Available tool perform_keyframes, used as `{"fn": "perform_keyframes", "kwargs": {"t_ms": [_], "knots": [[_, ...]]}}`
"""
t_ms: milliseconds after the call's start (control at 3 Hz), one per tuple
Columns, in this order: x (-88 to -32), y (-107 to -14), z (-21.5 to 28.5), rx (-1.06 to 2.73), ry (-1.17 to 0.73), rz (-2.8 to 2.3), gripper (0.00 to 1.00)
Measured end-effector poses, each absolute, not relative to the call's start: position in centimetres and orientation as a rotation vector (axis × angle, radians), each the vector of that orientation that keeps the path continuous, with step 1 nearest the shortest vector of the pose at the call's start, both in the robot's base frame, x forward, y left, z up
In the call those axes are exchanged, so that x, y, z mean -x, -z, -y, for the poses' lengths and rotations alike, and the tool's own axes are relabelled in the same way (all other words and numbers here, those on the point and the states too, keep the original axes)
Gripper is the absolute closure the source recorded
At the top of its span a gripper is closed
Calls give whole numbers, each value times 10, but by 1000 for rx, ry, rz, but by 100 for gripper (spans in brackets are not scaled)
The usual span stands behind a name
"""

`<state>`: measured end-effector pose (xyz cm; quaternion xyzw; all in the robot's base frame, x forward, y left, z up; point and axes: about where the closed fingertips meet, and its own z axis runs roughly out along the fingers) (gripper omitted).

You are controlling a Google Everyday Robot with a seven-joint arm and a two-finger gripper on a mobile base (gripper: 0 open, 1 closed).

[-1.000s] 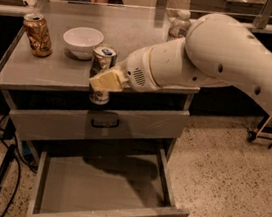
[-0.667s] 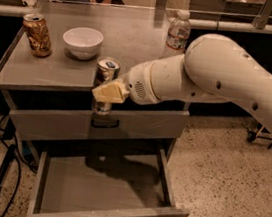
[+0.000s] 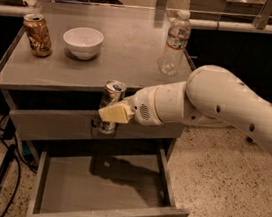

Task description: Place redbull can into middle drawer

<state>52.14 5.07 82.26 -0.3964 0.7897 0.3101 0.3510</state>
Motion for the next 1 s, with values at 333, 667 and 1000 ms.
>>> {"fn": "perform_keyframes", "kwargs": {"t_ms": [333, 667, 1000], "knots": [[-521, -823, -51, 1026, -803, -2045, 100], [-515, -791, -50, 990, -828, -2079, 100], [-509, -737, -49, 942, -853, -2126, 100]]}}
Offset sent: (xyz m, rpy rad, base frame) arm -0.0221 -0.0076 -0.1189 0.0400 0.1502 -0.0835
